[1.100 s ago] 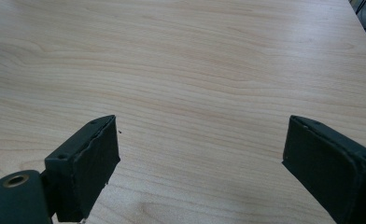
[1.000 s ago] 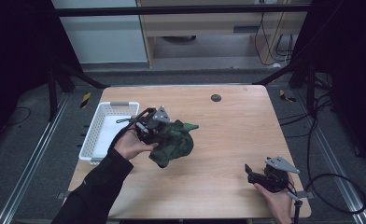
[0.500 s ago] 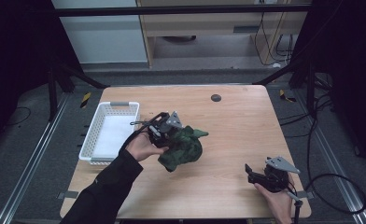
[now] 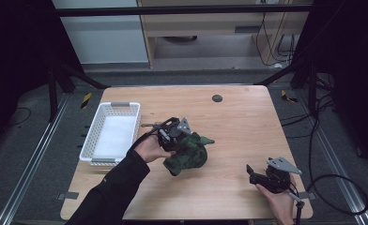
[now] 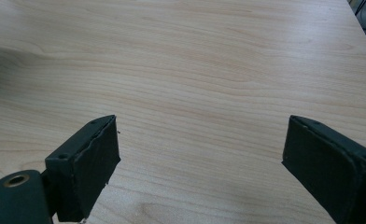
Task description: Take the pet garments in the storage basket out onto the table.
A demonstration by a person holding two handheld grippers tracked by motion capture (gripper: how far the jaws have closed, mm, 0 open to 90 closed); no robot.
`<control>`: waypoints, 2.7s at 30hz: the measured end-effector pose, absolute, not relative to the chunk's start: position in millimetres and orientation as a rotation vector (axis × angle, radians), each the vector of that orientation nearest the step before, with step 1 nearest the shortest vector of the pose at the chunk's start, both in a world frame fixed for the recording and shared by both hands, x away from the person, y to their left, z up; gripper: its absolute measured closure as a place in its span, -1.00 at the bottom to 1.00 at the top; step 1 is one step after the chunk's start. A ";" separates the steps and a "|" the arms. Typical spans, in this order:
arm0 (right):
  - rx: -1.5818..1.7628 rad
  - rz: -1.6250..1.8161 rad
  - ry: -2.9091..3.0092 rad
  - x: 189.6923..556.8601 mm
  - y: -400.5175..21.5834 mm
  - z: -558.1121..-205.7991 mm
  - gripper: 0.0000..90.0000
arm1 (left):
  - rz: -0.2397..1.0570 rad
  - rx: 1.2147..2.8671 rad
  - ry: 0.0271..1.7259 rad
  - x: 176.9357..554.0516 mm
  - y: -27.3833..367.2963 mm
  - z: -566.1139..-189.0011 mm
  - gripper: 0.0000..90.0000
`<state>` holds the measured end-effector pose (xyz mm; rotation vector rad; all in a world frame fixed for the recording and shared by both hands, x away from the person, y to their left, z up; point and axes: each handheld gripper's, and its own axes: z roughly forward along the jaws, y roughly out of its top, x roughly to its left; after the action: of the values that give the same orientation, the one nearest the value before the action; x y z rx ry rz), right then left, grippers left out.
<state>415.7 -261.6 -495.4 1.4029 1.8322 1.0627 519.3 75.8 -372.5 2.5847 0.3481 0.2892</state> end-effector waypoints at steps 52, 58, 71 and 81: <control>1.397 1.058 1.841 415.9 -261.3 -495.8 -0.76 | 0.215 2.643 0.369 524.0 66.6 -422.3 -0.06; 1.397 1.058 1.843 416.1 -260.9 -496.0 -0.76 | 0.248 2.620 0.371 520.6 69.3 -417.6 -0.28; 1.400 1.060 1.841 416.1 -260.8 -496.1 -0.76 | 0.270 2.480 0.458 511.2 89.7 -403.7 -0.42; 1.400 1.060 1.841 416.0 -260.7 -496.2 -0.76 | 0.299 2.317 0.525 499.8 112.4 -398.3 -0.36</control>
<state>416.0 -260.7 -496.2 1.3998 1.8407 1.0596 499.8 112.4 -398.3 2.3172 0.5249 0.2995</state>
